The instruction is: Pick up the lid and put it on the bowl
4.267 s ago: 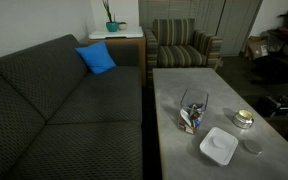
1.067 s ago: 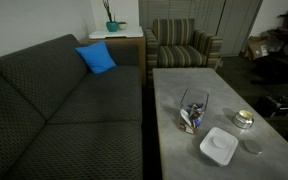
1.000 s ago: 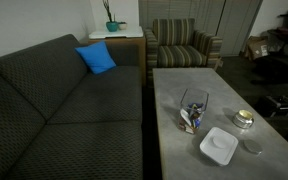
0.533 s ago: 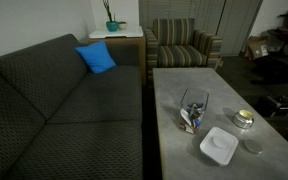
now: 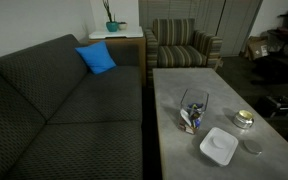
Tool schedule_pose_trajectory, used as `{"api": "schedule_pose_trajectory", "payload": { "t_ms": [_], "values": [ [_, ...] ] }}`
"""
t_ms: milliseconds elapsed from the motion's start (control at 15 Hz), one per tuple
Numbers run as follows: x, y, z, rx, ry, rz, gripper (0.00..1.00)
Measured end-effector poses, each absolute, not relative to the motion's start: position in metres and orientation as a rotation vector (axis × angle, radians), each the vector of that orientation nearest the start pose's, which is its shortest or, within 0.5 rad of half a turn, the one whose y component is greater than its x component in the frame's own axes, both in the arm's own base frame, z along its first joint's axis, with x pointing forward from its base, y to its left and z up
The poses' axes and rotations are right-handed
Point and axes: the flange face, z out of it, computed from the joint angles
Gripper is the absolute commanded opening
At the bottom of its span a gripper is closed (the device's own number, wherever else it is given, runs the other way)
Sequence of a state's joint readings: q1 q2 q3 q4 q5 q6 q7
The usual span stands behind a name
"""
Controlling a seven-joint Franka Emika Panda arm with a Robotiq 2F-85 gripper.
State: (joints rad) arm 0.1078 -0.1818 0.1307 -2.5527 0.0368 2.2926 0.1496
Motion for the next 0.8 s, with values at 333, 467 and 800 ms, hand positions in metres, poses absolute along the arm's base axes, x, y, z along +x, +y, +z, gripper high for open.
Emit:
{"api": "schedule_pose_trajectory", "payload": {
  "t_ms": [333, 467, 800],
  "values": [
    [0.418, 0.101, 0.327, -3.150, -0.095, 0.124, 1.00],
    [0.418, 0.102, 0.326, -3.150, -0.095, 0.125, 1.00],
    [0.431, 0.105, 0.312, -3.183, -0.112, 0.157, 1.00]
  ]
}}
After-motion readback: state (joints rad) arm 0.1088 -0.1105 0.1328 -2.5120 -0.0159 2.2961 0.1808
